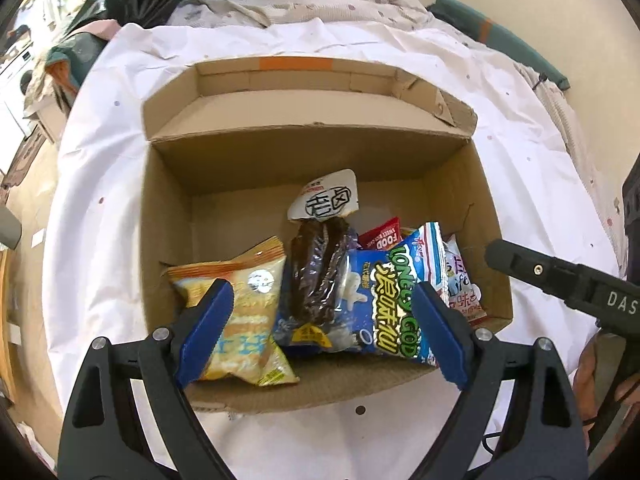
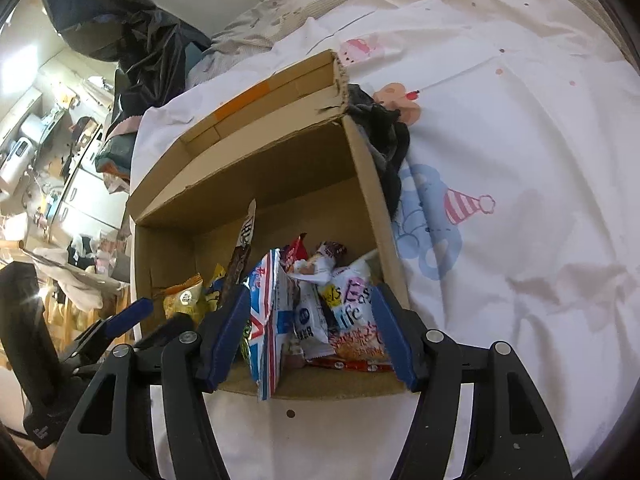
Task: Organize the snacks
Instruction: 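Lower the meat packet and chocolate bar into the box and open both grippers, then grasp the white-and-blue wrapped bar on the sheet with the left gripper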
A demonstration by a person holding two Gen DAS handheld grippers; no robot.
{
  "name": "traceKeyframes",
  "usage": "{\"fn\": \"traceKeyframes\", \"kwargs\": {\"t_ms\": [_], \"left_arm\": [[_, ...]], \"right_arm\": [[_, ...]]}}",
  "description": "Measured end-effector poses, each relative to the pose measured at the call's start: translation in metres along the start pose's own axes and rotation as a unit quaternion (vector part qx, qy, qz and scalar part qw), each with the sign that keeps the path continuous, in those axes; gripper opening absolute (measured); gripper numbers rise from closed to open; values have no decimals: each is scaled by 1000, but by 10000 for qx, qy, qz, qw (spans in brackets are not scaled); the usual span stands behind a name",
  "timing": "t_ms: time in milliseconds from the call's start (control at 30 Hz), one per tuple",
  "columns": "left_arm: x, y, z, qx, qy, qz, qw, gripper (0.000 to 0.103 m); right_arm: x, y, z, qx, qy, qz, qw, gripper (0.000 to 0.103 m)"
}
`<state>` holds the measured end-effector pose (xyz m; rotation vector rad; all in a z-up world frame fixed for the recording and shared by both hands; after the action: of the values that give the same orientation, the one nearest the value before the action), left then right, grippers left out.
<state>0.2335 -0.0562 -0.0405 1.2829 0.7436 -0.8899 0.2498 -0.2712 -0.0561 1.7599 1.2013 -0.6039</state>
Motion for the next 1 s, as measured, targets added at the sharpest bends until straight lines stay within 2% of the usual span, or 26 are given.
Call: {"fn": "traceKeyframes", "kwargs": {"t_ms": [367, 633, 867, 967, 1000], "left_arm": [[-41, -24, -20, -350, 174, 587, 9975, 88], [-42, -62, -36, -689, 259, 560, 9957, 88], [-43, -93, -54, -1249, 204, 602, 9901, 88], [-42, -103, -60, -1280, 341, 728, 9885, 88], [-40, -107, -61, -1254, 417, 772, 9882, 88]], "right_arm": [[-29, -22, 1, 82, -65, 359, 9993, 66], [-43, -50, 11, 349, -185, 502, 9980, 68], [-42, -88, 19, 517, -329, 415, 9973, 69], [-43, -104, 25, 537, -422, 449, 9967, 75], [-45, -109, 28, 553, -506, 495, 9960, 81]]}}
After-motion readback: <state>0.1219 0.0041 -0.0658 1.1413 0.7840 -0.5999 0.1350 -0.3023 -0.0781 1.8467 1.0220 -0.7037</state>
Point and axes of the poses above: each gripper's, at about its wrist camera, not at the fingertips, and x roughly the way its jaws point, z to its right, y to its top, the point moved 1 cm from there along x, roughly the way its jaws point, and after that the axes turned 3 degrees about -x, right-handed, at the moved point
